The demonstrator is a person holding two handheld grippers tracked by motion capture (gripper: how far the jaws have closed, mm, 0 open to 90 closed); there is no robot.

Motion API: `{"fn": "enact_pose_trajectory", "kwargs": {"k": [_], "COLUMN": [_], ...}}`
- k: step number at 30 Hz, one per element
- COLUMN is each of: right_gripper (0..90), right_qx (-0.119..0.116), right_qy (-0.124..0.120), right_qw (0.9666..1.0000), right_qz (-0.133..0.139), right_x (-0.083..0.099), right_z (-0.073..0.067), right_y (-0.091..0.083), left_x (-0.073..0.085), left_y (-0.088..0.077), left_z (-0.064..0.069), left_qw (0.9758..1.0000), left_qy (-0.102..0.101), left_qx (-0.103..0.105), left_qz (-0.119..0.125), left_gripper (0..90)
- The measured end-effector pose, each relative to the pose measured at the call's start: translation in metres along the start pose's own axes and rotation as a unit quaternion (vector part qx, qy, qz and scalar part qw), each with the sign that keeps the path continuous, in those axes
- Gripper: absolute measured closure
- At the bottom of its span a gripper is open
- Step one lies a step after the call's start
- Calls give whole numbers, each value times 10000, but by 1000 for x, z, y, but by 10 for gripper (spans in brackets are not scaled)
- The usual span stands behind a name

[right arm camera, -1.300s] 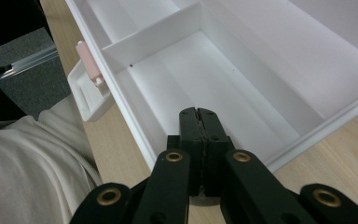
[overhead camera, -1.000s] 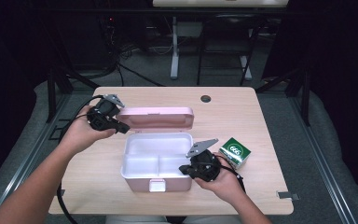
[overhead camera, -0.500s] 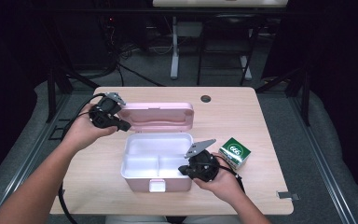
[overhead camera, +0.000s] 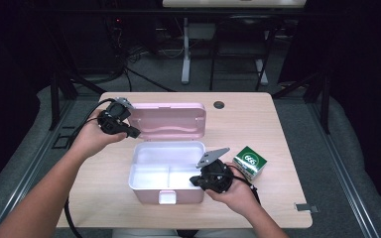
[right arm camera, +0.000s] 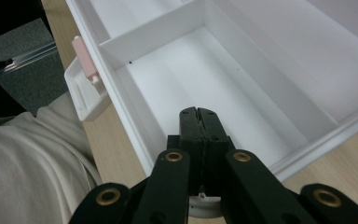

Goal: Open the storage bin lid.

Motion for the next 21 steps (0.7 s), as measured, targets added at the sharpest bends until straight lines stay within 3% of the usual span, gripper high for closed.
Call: {"fn": "enact_pose_trajectory", "kwargs": {"k": [5,7,10,21], "right_gripper": [900,900,900,900], "right_qx": [-36,-39,-64,-102], "right_qy": [-6,-14,19,44], "right_qw": [10000,10000,10000,9999], "right_qz": [-3,-2,12,24], "right_x": [0,0,0,1], "right_z": [1,1,1,3], "right_y": [0,0,0,0], "left_x": [-3,-3,-4,-1], "left_y": [4,6,7,5], "left_z": [-6,-8,-11,-1], "left_qw": [10000,9998,9998,9999], "left_qy": [-67,-84,-92,37], "left_qx": [-49,-159,-137,-50], "left_qz": [-13,-67,-69,-84], "left_gripper": [852,846,841,841]}}
Point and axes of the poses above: each handheld gripper's, and its own axes: y roughly forward along the jaws, x roughly out of its underside, z roughly to its right, the point moved 2 cm from there along y, roughly forward along the jaws, and after that the axes turned 10 degrees about -z, right-handed, at the moved point
